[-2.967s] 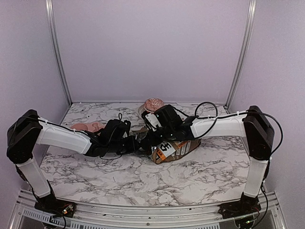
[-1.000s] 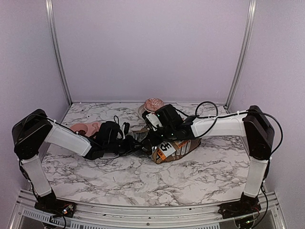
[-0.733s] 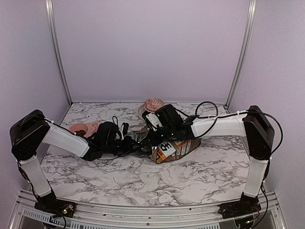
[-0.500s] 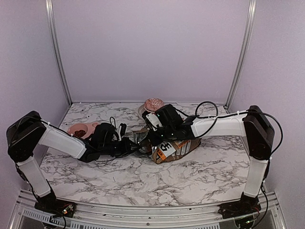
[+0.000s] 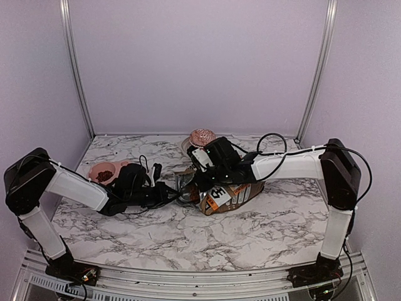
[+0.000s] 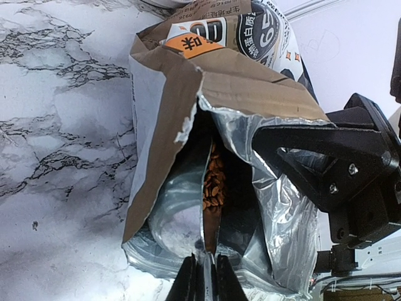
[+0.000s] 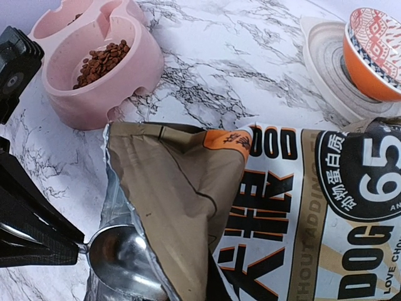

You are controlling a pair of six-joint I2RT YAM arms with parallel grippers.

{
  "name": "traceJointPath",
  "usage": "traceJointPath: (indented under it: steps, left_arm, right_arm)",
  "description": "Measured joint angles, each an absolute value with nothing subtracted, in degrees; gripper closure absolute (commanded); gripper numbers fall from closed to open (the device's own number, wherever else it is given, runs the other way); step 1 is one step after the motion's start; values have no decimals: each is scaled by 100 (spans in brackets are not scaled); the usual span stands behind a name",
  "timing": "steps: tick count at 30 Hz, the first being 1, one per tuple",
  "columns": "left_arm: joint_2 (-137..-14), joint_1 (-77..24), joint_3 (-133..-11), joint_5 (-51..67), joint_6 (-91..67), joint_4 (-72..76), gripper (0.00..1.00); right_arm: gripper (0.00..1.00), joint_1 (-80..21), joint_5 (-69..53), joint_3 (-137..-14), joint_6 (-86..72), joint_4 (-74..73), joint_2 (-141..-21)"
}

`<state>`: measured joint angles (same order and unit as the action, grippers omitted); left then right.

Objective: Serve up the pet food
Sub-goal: Collect the pet food from the pet food bag.

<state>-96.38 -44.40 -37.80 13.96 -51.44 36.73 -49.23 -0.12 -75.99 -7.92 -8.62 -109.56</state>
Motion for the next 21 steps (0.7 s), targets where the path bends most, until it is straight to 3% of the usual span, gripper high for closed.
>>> traceJointPath:
  steps: [21]
  left_arm:
    - [-9196,-4219,-3280,1621,-5210,4005,100]
  right_arm:
    - [100,-4698,-403,-7599,-875,-910,-10910]
